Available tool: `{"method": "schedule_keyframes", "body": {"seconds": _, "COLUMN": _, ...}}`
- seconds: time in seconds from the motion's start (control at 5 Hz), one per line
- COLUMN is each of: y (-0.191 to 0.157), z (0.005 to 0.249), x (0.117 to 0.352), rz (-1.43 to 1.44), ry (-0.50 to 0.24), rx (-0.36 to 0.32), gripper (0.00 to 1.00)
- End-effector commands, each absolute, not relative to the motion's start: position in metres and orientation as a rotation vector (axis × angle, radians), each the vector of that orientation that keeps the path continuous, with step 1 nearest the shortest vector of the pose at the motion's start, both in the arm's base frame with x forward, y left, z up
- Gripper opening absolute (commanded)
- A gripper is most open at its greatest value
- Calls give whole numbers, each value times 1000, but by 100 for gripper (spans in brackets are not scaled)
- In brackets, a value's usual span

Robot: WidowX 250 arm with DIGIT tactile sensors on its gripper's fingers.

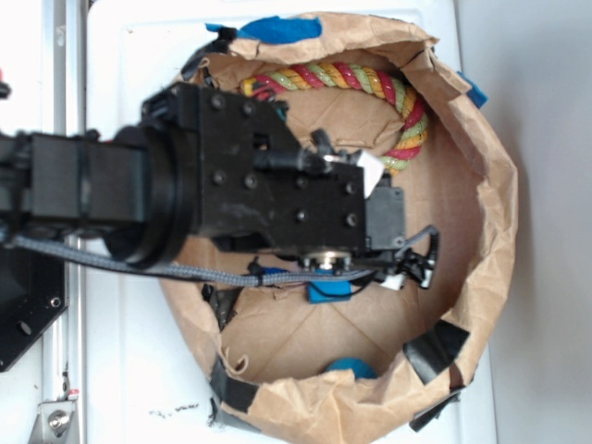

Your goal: Grab the blue block.

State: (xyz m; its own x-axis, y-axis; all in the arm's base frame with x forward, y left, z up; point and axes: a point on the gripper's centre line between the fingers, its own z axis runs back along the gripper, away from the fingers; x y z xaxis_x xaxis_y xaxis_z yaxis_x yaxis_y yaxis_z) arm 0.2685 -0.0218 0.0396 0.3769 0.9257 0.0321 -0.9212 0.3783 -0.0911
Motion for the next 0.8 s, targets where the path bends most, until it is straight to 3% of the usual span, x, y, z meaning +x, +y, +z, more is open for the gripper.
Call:
{"method": "schedule_keyframes", "body": {"seconds": 0.0, "y": -35, "z": 18, "x": 280, "rz": 1244, "ry": -100, "rx": -109, "gripper": 100}}
{"method": "schedule_keyframes", "body": {"seconds": 0.4, "y": -35, "z": 4, "x": 296, "rz": 1259, "ry": -82, "rx": -83, "gripper": 100}}
{"method": "schedule_keyframes", "body": {"seconds": 0.6, "y": -31, "z": 5, "x": 295, "rz": 1275, "ry": -87, "rx": -86, "gripper": 0}}
